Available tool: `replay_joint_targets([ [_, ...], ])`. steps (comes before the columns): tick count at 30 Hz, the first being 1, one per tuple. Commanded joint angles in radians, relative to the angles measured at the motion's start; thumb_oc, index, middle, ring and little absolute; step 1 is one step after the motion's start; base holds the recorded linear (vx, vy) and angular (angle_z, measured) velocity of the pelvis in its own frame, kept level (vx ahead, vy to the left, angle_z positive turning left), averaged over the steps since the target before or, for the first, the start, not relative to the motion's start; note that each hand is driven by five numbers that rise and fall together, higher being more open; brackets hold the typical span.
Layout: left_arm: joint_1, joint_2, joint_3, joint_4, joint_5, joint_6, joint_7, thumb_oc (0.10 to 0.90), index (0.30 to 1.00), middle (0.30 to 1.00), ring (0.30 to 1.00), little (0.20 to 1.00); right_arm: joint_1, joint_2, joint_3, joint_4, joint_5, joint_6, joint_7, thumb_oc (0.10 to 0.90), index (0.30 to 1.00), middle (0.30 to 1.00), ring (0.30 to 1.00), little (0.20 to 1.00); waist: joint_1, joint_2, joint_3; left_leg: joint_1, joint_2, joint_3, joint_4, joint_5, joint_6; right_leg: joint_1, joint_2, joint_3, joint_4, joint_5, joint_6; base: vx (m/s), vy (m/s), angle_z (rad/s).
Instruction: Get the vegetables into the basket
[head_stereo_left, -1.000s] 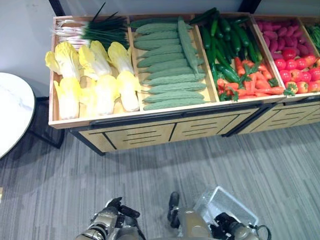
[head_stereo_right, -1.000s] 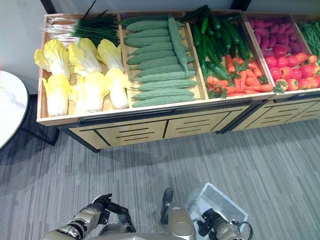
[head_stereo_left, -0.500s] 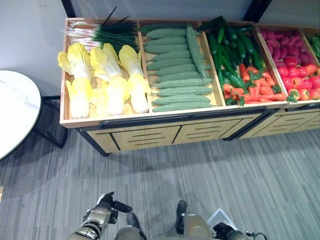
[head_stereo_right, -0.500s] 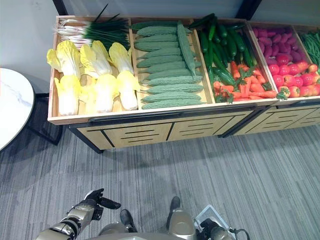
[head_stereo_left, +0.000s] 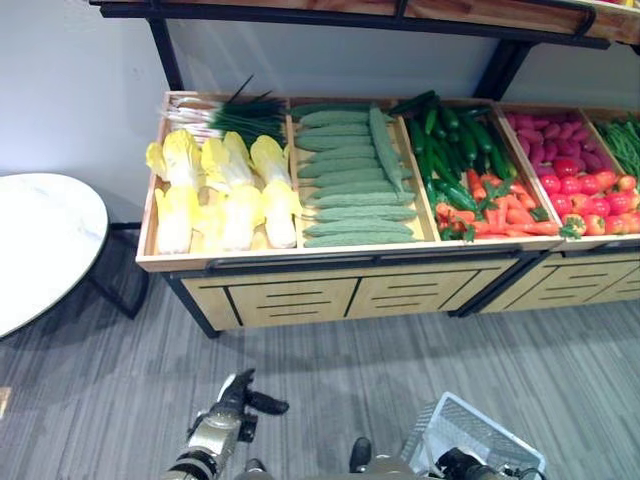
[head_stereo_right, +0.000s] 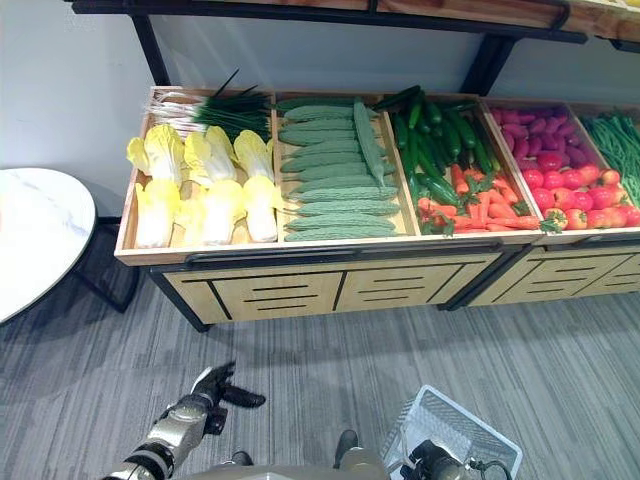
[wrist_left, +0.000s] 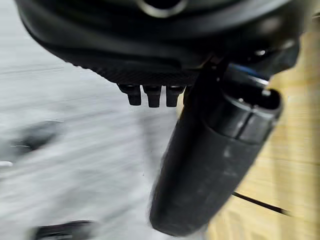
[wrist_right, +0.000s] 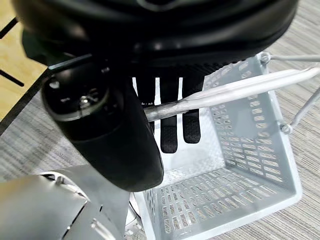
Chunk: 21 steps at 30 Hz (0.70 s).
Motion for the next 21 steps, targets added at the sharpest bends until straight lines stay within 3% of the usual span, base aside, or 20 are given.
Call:
replay_joint_targets([
  [1, -0.037, 0.059, 0.037, -0.236, -0.011, -0.101, -0.029, 0.9, 1.0, 1.0, 1.0, 1.0, -0.048, -0.032, -0.055, -0.025, 0.026, -0.031, -0.009, 0.4, 0.3, 0.3, 0.3, 0.3, -0.007, -0.02, 0.029, 0.0, 0.004, -0.063, -0.037, 0.039, -0.039, 0.075, -0.045, 0.033, -0.043, 0.059, 0.088, -0.04, -0.086, 0.05],
  [4, -0.011, 0.089, 0.076, -0.361, -0.01, -0.13, -0.032, 0.9, 1.0, 1.0, 1.0, 1.0, -0.041, -0.038, -0.079, -0.011, 0.024, -0.036, -0.01, 0.4, 0.3, 0.3, 0.3, 0.3, -0.006, -0.009, 0.022, -0.004, 0.012, -0.067, -0.047, 0.055, -0.049, 0.077, -0.039, 0.03, -0.06, 0.065, 0.085, -0.03, -0.061, 0.09],
  [10, 0.009, 0.18, 0.184, -0.597, 0.168, -0.159, 0.013, 0.9, 1.0, 1.0, 1.0, 1.0, -0.015, -0.038, -0.108, 0.025, 0.02, -0.045, -0.012, 0.4, 0.3, 0.3, 0.3, 0.3, -0.007, 0.011, -0.002, 0.021, 0.018, -0.067, -0.055, 0.052, -0.064, 0.114, -0.031, 0.021, -0.09, 0.061, 0.085, 0.02, -0.041, 0.01],
  [15, -0.043, 0.228, 0.244, -0.623, 0.345, -0.155, 0.138, 0.9, 1.0, 1.0, 1.0, 1.0, -0.015, -0.038, -0.107, 0.04, 0.021, -0.05, -0.033, 0.4, 0.3, 0.3, 0.3, 0.3, -0.018, 0.023, -0.022, 0.036, 0.023, -0.063, -0.059, 0.052, -0.073, 0.126, -0.024, 0.025, -0.1, 0.058, 0.083, 0.02, -0.024, 0.0],
  [21, -0.253, 0.434, 0.177, -0.527, 0.65, -0.09, 0.221, 0.9, 1.0, 1.0, 1.0, 1.0, -0.031, -0.053, -0.085, 0.055, 0.013, -0.059, -0.05, 0.4, 0.3, 0.3, 0.3, 0.3, -0.057, 0.048, -0.053, 0.054, 0.029, -0.042, -0.063, 0.055, -0.084, 0.133, -0.012, 0.042, -0.112, 0.059, 0.081, 0.0, -0.003, -0.01],
])
